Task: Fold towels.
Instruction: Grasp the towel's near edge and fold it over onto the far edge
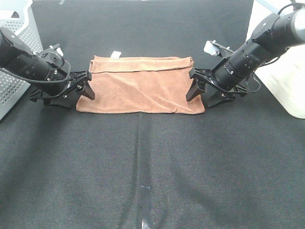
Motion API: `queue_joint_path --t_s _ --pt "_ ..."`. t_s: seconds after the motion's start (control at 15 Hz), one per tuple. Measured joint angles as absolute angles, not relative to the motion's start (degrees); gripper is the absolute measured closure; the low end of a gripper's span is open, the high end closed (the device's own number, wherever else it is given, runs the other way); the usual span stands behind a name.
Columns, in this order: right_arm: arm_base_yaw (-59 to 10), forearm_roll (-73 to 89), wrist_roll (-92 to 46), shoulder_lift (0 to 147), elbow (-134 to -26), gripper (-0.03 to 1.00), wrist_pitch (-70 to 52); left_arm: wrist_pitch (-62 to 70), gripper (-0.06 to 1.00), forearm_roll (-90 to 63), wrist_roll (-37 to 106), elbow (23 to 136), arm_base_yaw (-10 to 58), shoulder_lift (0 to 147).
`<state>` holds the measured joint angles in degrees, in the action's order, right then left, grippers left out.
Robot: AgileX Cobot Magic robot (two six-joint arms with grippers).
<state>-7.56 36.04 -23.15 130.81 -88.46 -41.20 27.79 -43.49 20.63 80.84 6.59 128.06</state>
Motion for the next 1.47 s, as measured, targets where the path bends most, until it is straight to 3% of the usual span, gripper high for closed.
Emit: queue_joint_path --t_s 0.13,0.4,0.47,0.6,0.67,1.13,1.47 --pt "-7.45 37.01 -23.26 132.24 -90.24 0.41 -41.83 27.56 0.29 -44.06 20.68 81.07 6.7 128.34" --pt "-7.45 38.96 -23.72 133.9 -91.5 0.72 -41.71 27.22 0.74 -44.18 20.68 81.07 7.28 129.14" --pt "-7.45 38.96 -23.72 133.9 -91.5 0.72 -41.71 27.22 0.74 -44.18 20.68 81.07 7.28 129.14" --pt "-7.45 39.02 -23.72 134.07 -91.5 0.92 -42.4 27.79 0.92 -44.18 20.68 81.07 7.33 129.32" --pt "-7.45 39.02 -23.72 134.13 -91.5 0.97 -43.26 28.13 0.94 -44.18 20.68 81.07 7.33 129.32" --pt "-5.16 38.67 -23.09 130.69 -91.5 0.97 -50.76 36.61 0.94 -37.24 21.14 79.87 5.44 123.3" --pt "-6.02 38.62 -23.09 127.48 -85.14 0.97 -54.14 37.53 0.94 -36.27 21.54 69.44 5.44 119.23"
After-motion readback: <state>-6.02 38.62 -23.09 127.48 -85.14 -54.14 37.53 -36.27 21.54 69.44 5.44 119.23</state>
